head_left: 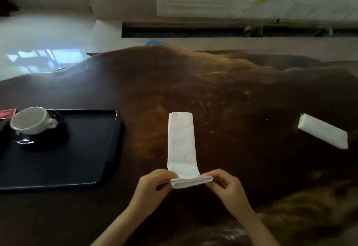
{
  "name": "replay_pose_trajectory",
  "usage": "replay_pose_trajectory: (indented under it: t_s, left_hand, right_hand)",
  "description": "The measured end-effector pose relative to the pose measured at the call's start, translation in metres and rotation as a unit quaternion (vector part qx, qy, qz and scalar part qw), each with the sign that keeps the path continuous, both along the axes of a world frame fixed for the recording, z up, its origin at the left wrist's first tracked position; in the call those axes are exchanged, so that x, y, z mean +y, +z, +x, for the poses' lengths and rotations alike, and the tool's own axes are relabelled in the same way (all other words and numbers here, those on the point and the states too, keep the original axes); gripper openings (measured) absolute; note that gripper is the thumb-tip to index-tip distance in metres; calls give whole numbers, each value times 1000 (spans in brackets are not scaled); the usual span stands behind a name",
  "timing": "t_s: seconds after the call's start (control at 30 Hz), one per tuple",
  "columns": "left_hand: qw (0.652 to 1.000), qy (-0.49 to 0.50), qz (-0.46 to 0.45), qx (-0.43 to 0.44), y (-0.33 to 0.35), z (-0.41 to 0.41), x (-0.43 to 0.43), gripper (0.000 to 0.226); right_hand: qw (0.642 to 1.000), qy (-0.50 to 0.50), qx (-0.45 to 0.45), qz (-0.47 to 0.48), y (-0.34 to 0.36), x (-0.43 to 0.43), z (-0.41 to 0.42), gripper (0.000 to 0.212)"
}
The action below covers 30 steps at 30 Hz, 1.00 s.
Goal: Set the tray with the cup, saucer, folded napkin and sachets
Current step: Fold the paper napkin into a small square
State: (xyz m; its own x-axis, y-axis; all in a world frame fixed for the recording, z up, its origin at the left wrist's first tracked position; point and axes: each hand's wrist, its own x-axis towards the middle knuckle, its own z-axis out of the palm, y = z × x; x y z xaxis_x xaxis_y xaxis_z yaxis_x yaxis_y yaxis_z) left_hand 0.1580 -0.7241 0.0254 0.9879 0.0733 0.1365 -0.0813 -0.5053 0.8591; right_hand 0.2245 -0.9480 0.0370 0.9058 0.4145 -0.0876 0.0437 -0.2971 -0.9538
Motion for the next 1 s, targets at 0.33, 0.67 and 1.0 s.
replay_pose_trajectory:
  t_s: [0.33,0.67,1.0]
  left_hand:
    - [998,-17,0,68,-41,-48,-8,21]
    - [980,127,-72,139,-44,65,-8,19]
    - [977,163,91,106,-102,55,-31,32]
  right_hand:
    - [990,82,107,-42,-41,-15,-27,8]
    - [989,-100,113,-7,-72,36,45,14]
    - [937,-180,-139,-264,-121,69,27,18]
